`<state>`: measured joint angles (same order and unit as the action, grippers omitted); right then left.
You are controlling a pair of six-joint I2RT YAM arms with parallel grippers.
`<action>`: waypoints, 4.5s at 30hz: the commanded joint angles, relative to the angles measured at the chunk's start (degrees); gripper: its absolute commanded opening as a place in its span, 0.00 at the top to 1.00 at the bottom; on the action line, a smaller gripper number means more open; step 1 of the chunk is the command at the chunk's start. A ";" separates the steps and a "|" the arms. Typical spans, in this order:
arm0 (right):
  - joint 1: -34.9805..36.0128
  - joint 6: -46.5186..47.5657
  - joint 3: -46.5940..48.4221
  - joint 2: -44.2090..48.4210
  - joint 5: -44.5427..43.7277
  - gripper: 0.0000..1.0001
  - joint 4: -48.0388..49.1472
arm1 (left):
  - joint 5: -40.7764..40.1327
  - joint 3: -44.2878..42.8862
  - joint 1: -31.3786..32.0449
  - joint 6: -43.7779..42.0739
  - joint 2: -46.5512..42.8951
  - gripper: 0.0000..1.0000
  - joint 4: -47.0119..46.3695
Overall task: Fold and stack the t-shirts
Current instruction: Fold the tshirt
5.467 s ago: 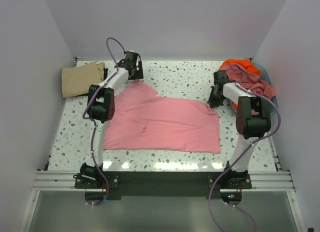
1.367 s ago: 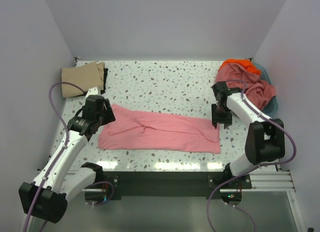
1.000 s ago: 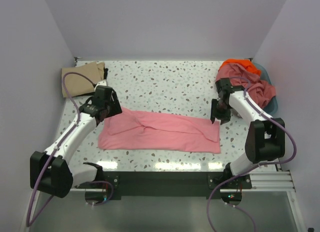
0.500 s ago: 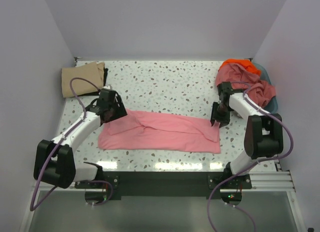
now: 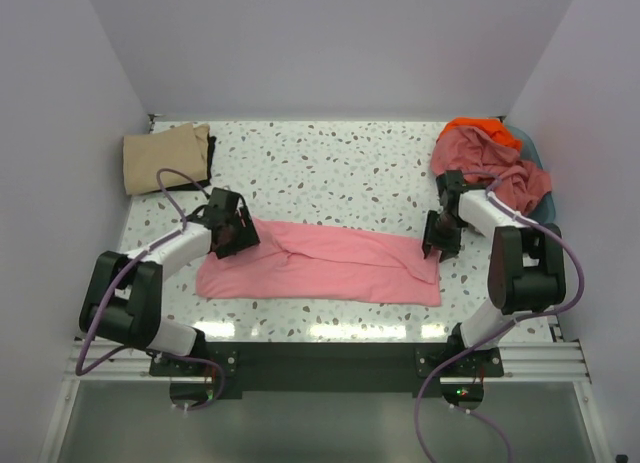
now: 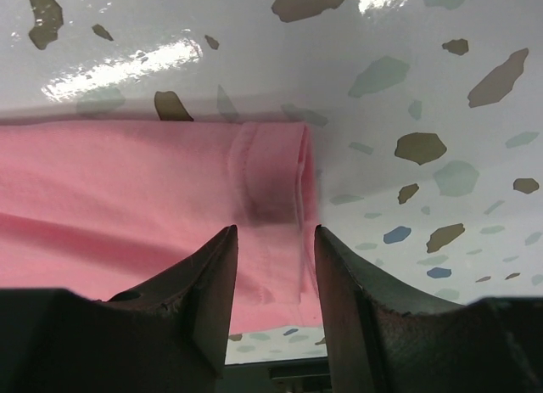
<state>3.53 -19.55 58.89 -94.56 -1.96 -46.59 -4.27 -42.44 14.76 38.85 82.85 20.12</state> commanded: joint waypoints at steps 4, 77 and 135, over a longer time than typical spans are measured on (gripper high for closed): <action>-1.51 -1.02 -0.88 -1.50 0.29 0.55 2.55 | -0.30 -0.72 -0.09 -0.44 0.73 0.29 -2.81; -5.73 6.01 10.27 -1.69 -6.40 0.87 -2.28 | -4.16 -2.28 -0.61 -4.57 1.44 0.23 -0.09; 7.72 1.71 6.32 -1.59 9.16 0.63 2.20 | -8.82 -13.65 13.44 -4.93 5.75 0.97 9.76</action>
<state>11.25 -18.37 64.25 -95.24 5.65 -45.34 -11.99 -57.43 26.87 31.03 92.58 27.27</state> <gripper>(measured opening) 0.365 0.063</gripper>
